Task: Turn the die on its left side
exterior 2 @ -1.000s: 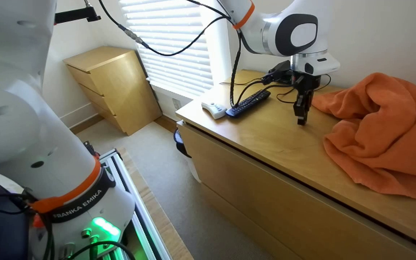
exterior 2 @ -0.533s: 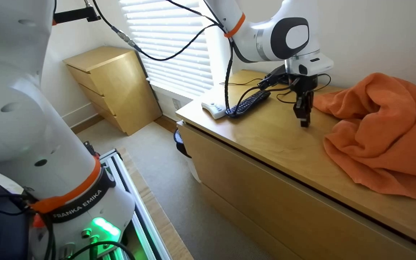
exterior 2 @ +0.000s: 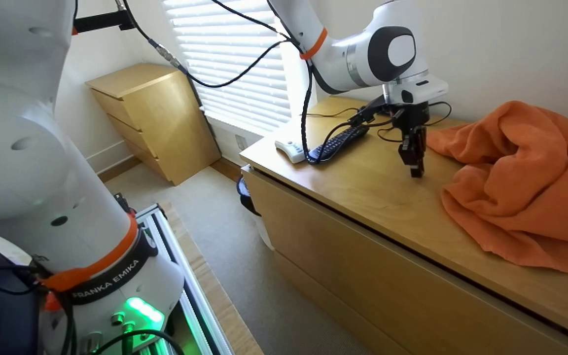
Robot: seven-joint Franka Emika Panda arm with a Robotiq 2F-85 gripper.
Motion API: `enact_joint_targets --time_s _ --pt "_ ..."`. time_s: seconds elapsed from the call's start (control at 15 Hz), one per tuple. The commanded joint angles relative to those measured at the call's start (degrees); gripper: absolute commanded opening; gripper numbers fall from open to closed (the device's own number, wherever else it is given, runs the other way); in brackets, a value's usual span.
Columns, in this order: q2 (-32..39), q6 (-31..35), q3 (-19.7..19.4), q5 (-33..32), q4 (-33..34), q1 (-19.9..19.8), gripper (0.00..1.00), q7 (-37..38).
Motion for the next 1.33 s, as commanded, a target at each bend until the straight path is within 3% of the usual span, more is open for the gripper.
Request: enact_joint_targets --time_s 0.0,0.13,0.4,0.47,0.6,1.07,1.27 --pt "0.61 1.75 -0.93 -3.45 -1.99 1.18 0.09 3.76" --pt "0.83 1.83 -1.18 -4.90 -2.02 1.55 0.05 4.91" --pt "1.33 1.91 -1.48 -7.85 -1.97 2.16 0.06 7.29" --pt "1.34 2.07 -1.38 -8.34 -2.05 2.17 0.43 7.81" --pt "1.48 1.99 -1.24 -9.01 -2.08 2.15 0.50 8.47" --pt "-0.50 0.01 0.43 -7.05 -2.77 -0.49 1.00 6.12" --pt "-2.67 -0.89 1.94 -4.83 -2.99 -2.81 1.00 3.87"
